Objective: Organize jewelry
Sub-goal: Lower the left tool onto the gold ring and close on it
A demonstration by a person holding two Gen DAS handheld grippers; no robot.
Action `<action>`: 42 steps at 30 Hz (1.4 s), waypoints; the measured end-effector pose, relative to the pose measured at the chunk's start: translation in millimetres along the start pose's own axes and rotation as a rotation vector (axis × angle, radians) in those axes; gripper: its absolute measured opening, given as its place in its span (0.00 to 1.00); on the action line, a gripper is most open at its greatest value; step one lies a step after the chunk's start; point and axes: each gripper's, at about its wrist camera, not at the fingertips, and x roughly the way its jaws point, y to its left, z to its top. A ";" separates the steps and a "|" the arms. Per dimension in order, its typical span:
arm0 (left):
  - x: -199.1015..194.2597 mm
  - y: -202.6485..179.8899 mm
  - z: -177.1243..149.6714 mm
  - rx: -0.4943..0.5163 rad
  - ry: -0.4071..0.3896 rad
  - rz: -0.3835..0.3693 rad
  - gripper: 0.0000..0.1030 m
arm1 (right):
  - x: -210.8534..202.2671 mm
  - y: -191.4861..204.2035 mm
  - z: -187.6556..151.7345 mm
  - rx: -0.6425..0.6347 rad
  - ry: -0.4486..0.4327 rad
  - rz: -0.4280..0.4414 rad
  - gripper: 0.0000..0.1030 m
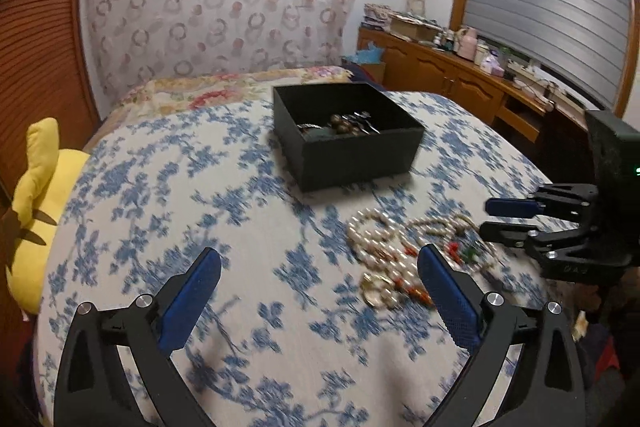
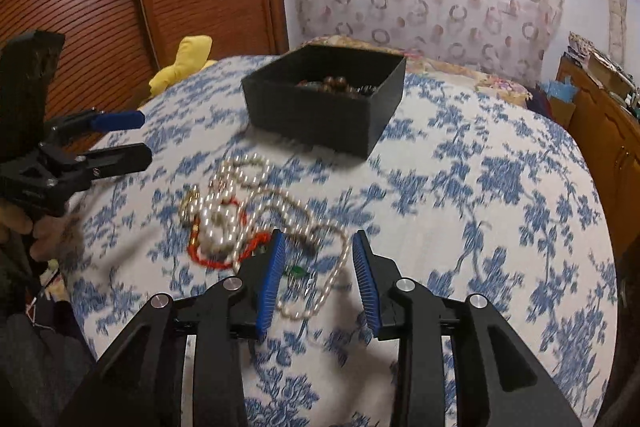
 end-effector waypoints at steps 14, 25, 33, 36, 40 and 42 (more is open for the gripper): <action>22.9 -15.8 -11.3 0.007 0.105 -0.078 0.35 | 2.1 3.7 -7.5 -0.012 -0.006 -0.039 0.37; 34.0 -23.1 -11.7 0.027 0.141 -0.075 0.21 | 1.8 1.2 -7.7 0.006 -0.008 -0.030 0.37; 30.8 -13.1 -11.3 0.011 0.141 -0.038 0.17 | 1.5 1.2 -7.9 0.007 -0.008 -0.029 0.37; 32.6 -8.9 -11.6 0.000 0.143 -0.023 0.17 | 1.6 1.3 -8.1 0.008 -0.009 -0.028 0.37; 35.3 -10.3 -11.1 0.008 0.147 -0.020 0.17 | 1.6 1.7 -8.1 0.004 -0.007 -0.028 0.37; 36.3 -12.7 -10.3 0.015 0.149 -0.022 0.17 | 2.2 2.2 -8.5 0.003 -0.007 -0.027 0.37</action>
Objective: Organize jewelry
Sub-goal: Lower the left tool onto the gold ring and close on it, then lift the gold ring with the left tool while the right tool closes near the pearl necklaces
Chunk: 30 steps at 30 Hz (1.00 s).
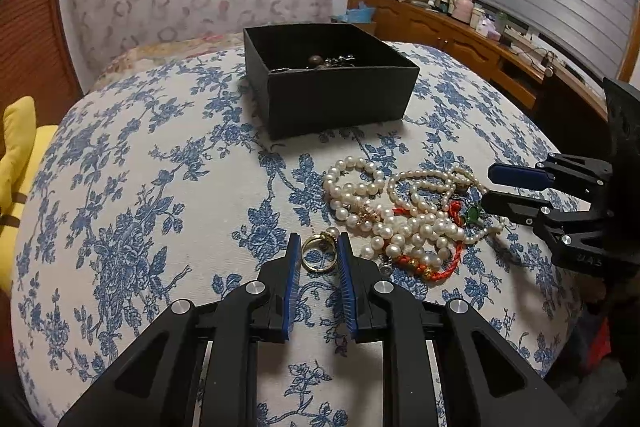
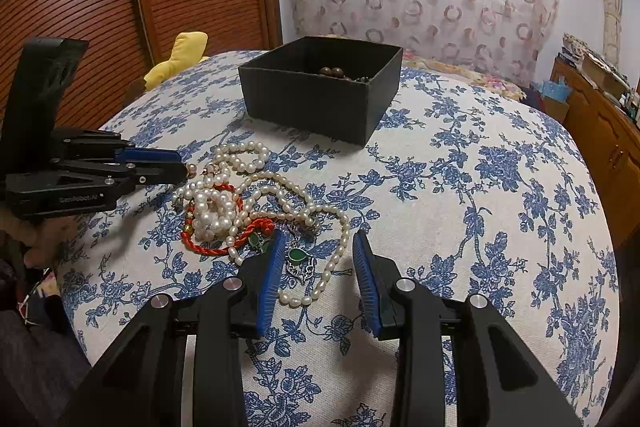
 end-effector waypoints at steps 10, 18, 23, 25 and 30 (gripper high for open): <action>1.1 -5.6 0.7 0.025 -0.013 0.007 0.16 | -0.5 1.4 -0.1 -0.004 0.002 0.010 0.37; -18.7 -1.3 -4.4 0.003 -0.062 0.004 0.16 | -5.3 -1.8 -1.5 -0.009 0.013 -0.002 0.35; -30.2 -5.9 -3.1 0.005 -0.095 0.007 0.16 | 0.2 -8.0 4.1 -0.009 0.030 -0.028 0.23; -33.3 -7.7 -2.6 0.009 -0.103 0.006 0.16 | 5.6 -8.4 8.1 -0.020 0.045 -0.036 0.18; -34.9 -9.7 -1.6 0.012 -0.110 0.003 0.16 | 19.1 -7.1 15.4 -0.050 0.091 -0.041 0.16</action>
